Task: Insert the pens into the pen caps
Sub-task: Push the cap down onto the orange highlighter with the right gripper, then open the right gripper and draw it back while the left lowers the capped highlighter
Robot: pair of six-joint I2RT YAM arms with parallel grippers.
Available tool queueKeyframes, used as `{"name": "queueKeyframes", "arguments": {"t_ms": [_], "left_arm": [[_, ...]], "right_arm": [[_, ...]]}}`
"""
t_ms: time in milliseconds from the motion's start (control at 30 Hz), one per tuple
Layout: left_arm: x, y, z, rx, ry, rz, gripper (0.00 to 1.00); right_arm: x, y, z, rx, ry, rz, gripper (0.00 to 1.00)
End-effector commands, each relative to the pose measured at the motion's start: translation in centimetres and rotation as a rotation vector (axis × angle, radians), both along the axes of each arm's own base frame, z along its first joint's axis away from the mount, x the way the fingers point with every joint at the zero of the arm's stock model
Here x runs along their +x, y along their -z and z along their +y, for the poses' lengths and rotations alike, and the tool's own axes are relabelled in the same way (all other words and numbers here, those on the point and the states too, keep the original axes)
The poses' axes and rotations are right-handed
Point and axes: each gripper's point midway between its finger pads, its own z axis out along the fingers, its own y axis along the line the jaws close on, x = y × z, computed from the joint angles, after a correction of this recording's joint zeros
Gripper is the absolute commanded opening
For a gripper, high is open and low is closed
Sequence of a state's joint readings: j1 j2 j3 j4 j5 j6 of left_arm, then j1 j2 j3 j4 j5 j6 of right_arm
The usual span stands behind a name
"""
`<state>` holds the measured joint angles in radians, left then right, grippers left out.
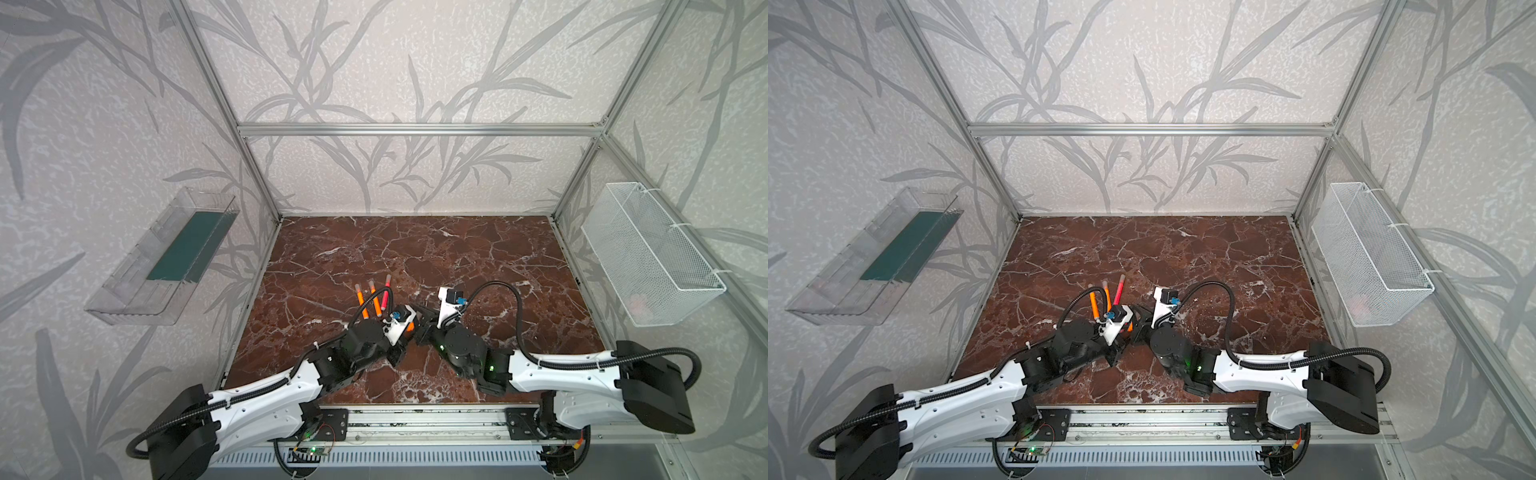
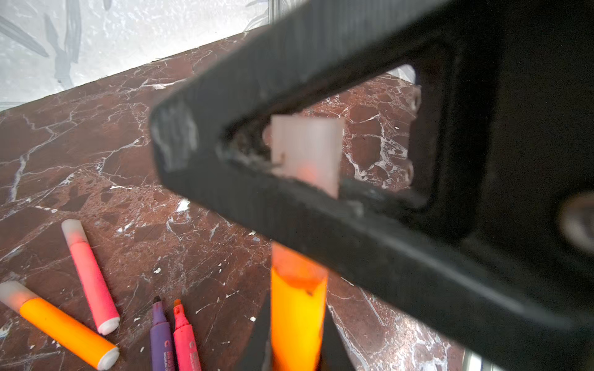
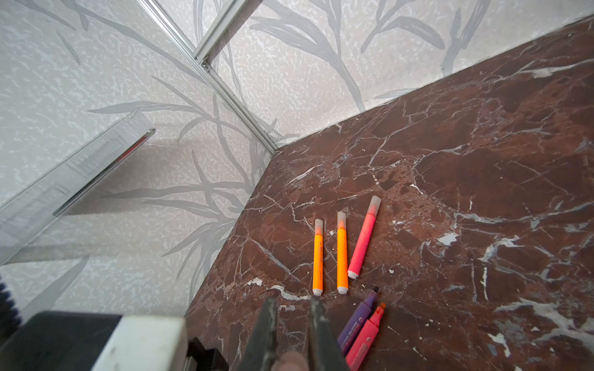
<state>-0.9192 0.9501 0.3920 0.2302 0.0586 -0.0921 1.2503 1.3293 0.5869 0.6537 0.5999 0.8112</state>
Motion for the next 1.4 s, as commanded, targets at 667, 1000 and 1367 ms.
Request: {"name": "queueKeyframes", "arguments": {"t_ms": [667, 1000, 1367], "left_arm": [[2.3, -13.4, 1.4, -0.539, 0.033, -0.03, 0.0], [3.9, -8.6, 2.1, -0.411, -0.065, -0.019, 0.0], [7.0, 1.8, 0.7, -0.253, -0.17, 0.175, 0.0]], "right_arm": [[-7.9, 4.0, 2.5, -0.106, -0.402, -0.2, 0.0], [-3.1, 3.8, -2.3, -0.156, -0.134, -0.047, 0.35], [1.0, 2.5, -11.2, -0.286, 0.067, 0.009, 0.76]]}}
